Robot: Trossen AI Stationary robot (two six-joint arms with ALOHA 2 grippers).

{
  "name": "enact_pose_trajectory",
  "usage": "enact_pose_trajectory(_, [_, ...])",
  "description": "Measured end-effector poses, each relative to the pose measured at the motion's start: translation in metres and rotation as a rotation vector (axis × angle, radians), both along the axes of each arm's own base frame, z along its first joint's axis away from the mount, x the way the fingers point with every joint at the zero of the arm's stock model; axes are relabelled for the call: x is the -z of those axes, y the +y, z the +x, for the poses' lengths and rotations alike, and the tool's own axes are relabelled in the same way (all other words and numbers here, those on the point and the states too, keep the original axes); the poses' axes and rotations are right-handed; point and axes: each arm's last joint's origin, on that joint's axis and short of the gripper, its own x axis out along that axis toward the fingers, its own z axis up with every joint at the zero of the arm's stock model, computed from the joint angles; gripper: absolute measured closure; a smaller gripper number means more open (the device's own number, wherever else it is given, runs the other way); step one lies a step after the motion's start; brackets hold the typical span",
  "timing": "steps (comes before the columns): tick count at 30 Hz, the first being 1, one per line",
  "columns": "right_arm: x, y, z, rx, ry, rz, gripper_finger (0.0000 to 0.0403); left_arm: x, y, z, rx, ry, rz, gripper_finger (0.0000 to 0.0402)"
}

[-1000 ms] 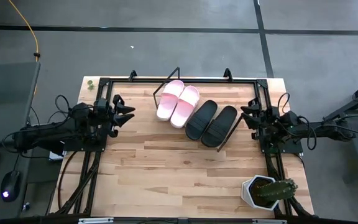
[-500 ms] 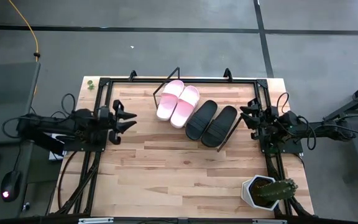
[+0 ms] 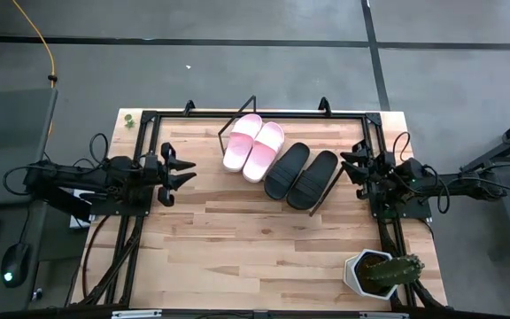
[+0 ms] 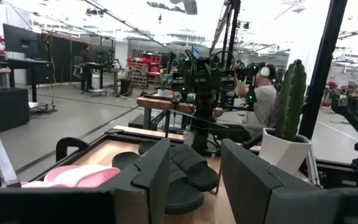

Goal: Pick and place slides into the shelf
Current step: Return to Home Position

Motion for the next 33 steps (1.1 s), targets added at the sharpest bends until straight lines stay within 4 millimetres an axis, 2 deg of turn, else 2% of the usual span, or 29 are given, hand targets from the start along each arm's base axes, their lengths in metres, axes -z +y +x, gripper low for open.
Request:
enact_pose_trajectory(5, [0.000,0.000,0.000,0.000,0.000,0.000,0.0275,0.004,-0.001,0.000,0.033,-0.067,0.010,0.0273])
enact_pose_trajectory(8, [0.000,0.000,0.000,-0.001,0.000,0.000,0.0275,0.015,-0.001,-0.001,0.047,-0.115,0.016,0.0273])
enact_pose_trajectory(11, [0.000,0.000,0.000,-0.016,-0.001,0.001,0.0275,0.028,-0.001,-0.001,0.049,-0.088,0.004,0.0273])
enact_pose_trajectory(28, [0.008,0.002,0.004,-0.056,0.095,-0.037,0.0275,0.036,-0.002,0.001,0.068,0.003,0.045,0.0273])
enact_pose_trajectory(33, [0.016,0.002,0.008,-0.067,0.189,-0.058,0.0275,0.039,-0.002,0.001,0.059,0.035,0.051,0.0273])
